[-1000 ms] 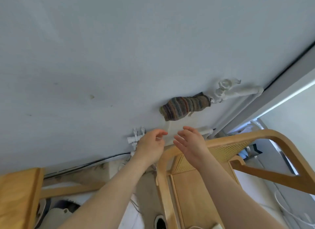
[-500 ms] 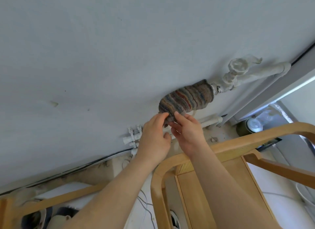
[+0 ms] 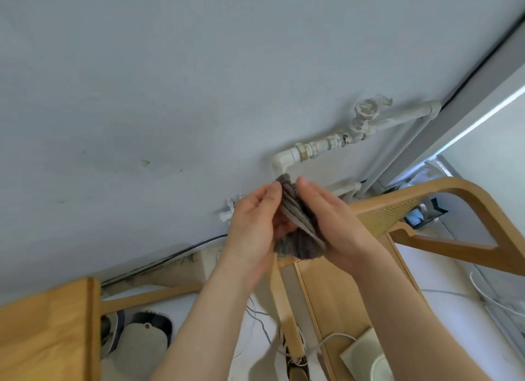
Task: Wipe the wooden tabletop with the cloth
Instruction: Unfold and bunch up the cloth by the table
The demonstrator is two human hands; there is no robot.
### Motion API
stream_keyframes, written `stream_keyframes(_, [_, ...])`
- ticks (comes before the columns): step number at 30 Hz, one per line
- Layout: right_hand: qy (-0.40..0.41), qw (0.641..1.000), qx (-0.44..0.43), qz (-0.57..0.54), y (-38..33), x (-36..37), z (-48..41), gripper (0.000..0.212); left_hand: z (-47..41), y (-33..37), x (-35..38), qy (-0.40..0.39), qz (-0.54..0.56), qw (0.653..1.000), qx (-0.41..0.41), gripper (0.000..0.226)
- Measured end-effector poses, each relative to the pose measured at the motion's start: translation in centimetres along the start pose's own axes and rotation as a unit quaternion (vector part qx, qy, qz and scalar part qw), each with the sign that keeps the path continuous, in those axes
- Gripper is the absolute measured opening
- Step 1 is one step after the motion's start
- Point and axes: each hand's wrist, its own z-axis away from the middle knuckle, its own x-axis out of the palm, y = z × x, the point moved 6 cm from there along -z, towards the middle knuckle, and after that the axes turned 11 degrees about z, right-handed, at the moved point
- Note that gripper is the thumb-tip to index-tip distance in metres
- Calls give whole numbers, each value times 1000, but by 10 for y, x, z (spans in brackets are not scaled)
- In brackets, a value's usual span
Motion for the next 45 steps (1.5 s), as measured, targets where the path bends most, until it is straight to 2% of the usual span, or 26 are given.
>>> stream_keyframes(3, [60,997,-16,-52,0,4,23,28,26,1,-7,35,126,990,-61,42])
stream_keyframes(5, [83,983,11,-165,1,4,40,22,45,9,-12,12,176,983,-58,42])
stream_keyframes(6, [93,974,22,-206,1,4,49,24,54,16,-17,2,172,984,-38,34])
stream_keyframes(8, [117,969,11,-216,-3,5,66,22,74,30,-28,9,119,993,17,21])
stream_keyframes(11, [124,975,-49,-175,-24,16,91,24,105,44,-52,56,-109,989,85,22])
stream_keyframes(13, [115,977,-94,-154,-43,28,106,27,123,45,-74,59,-329,939,82,20])
stream_keyframes(14, [112,977,-113,-140,-52,35,113,29,131,42,-84,44,-450,890,61,23])
stream_keyframes(15, [104,978,-128,-126,-60,43,119,32,140,40,-95,37,-560,826,44,30])
stream_keyframes(16, [94,979,-138,-114,-67,53,125,34,150,40,-102,41,-643,763,48,40])
stream_keyframes(17, [81,980,-147,-108,-73,64,131,36,160,43,-104,42,-681,726,84,49])
stream_keyframes(18, [70,980,-152,-109,-77,76,137,38,170,48,-99,32,-672,727,138,56])
stream_keyframes(20, [44,981,-147,-120,-81,99,148,38,192,61,-79,-21,-547,803,236,59])
stream_keyframes(22, [-3,983,-138,-125,-81,123,158,41,211,73,-56,-59,-429,859,273,53])
stream_keyframes(23, [-30,983,-139,-120,-81,132,164,46,215,78,-51,-46,-388,877,280,48])
stream_keyframes(25, [-64,982,-156,-81,-85,142,174,56,221,90,-51,7,-321,892,320,19])
stream_keyframes(26, [-73,982,-170,-45,-89,145,179,59,224,96,-54,24,-293,897,331,7])
stream_keyframes(28, [-37,971,-210,104,-94,143,186,54,229,103,-58,20,-274,901,336,29])
stream_keyframes(30, [37,923,-264,276,-99,138,187,41,233,105,-61,-9,-218,925,310,40])
stream_keyframes(32, [76,888,-290,348,-99,134,185,21,232,105,-63,-45,-123,960,249,47])
stream_keyframes(34, [49,905,-283,314,-95,134,179,4,231,104,-64,-67,-93,973,198,51])
stream_keyframes(37, [-49,952,-213,214,-79,144,169,14,237,105,-62,-89,-113,970,198,45])
stream_keyframes(40, [-121,968,-146,162,-59,154,166,37,239,104,-58,-112,-69,975,181,40])
stream_keyframes(42, [-133,973,-138,125,-55,155,167,47,237,107,-60,-116,-67,973,189,33])
stream_keyframes(45, [-67,977,-178,93,-64,148,170,27,229,109,-73,-112,-129,963,210,21])
